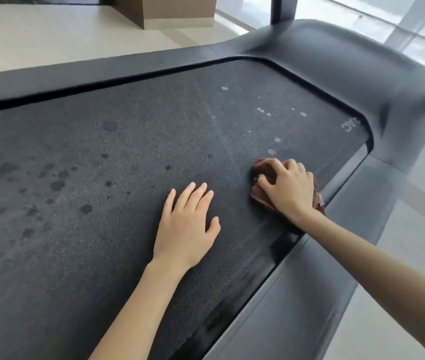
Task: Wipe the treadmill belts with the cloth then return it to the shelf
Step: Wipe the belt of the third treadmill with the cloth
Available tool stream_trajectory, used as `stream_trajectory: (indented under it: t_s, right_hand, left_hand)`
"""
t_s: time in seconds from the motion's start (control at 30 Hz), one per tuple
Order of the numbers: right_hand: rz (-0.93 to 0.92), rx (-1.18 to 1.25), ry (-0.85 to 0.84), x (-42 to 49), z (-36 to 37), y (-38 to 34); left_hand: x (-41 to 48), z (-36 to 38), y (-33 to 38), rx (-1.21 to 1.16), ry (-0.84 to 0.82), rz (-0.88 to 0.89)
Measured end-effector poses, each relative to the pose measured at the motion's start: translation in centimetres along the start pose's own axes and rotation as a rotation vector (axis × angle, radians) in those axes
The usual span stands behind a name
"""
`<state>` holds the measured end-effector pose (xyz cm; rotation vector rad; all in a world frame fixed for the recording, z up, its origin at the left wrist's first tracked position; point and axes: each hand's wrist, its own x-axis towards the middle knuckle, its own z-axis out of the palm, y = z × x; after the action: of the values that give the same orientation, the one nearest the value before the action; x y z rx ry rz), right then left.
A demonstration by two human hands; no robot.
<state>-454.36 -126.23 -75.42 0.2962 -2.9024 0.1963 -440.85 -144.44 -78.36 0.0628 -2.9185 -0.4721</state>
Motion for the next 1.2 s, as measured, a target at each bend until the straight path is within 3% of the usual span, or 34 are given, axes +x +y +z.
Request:
stream_trajectory:
  t_s: [0.17,0.33,0.43,0.57,0.63,0.7,0.87,1.0,1.07,1.2]
  right_hand:
    - [-0.314,-0.004,0.014,-5.5,-0.8,-1.9]
    - [-0.457,0.069,-0.013,-3.2,-1.1,0.4]
    - [-0.340,0.054,0.022,1.5,-0.3,4.2]
    - [0.057,0.038,0.011,8.7,-0.1,9.9]
    - [0.172,0.014,0.005,10.4,0.2,10.2]
    - [0.055,-0.029,0.004,10.2,0.6,9.0]
    - [-0.500,0.072,0.062,5.7,0.9,7.0]
    - [-0.714,0.182,-0.043,8.3,0.7,9.4]
    - [-0.664,0.161,-0.056,11.6,0.8,12.1]
    - [-0.302,0.102,-0.066,19.3,1.4,17.8]
  left_hand:
    - [0.0,-0.2,0.1,0.004,-0.007,0.019]
    - [-0.2,-0.3,0.3,0.013,-0.011,0.014]
    - [-0.2,-0.5,0.4,0.004,-0.026,0.008]
    - [1.1,-0.8,1.2,0.051,-0.083,-0.028]
    - [3.0,-0.6,2.1,0.071,-0.095,-0.044]
    - [5.3,0.2,3.1,0.075,-0.089,-0.062]
    - [9.2,2.5,5.9,0.096,-0.096,-0.096]
    - [8.9,3.0,7.2,0.086,-0.052,-0.138]
    - [8.4,3.2,8.0,0.064,-0.030,-0.165]
    - [8.3,3.4,9.1,0.036,-0.017,-0.132]
